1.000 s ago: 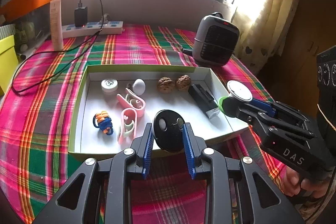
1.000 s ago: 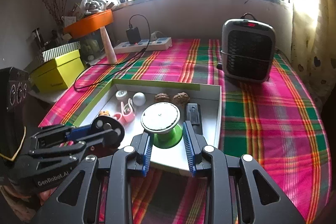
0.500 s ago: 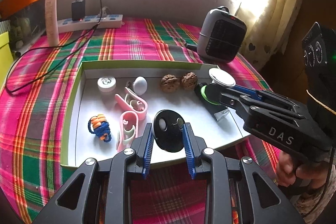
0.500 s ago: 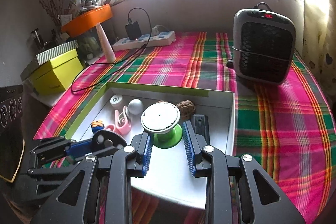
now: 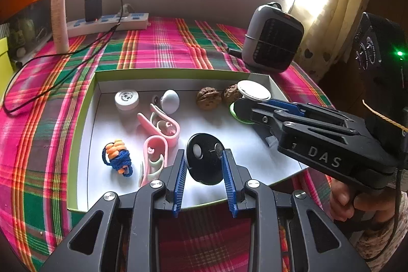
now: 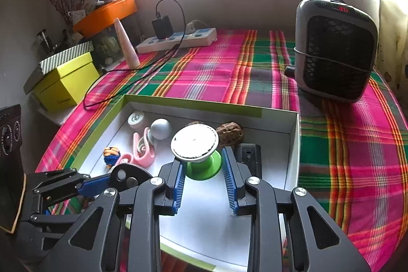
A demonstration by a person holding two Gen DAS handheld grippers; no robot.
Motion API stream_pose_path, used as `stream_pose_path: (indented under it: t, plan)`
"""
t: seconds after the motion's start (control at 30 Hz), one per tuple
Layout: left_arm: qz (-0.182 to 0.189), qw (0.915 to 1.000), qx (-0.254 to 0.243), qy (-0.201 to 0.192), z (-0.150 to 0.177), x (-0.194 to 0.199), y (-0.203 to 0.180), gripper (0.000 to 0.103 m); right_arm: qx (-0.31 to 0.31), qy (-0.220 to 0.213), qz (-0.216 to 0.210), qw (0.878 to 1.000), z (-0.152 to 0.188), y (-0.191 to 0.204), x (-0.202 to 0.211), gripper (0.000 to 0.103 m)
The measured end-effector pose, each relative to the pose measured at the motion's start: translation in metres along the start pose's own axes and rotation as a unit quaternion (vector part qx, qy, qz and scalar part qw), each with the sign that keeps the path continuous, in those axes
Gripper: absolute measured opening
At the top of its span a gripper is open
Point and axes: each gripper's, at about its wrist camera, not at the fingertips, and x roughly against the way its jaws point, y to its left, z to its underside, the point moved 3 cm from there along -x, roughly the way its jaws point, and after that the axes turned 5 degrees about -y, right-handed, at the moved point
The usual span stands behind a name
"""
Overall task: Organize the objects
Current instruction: 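Move the puck and spool over the tray and lower them with both tools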
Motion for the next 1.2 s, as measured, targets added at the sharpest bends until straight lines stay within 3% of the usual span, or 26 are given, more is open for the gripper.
stream_pose_path:
  t: [1.2]
  plan:
    - [-0.01, 0.9999, -0.007, 0.011, -0.004, -0.012, 0.0, 0.026, 0.04, 0.012, -0.003, 0.999, 0.0, 0.008, -0.02, 0.03]
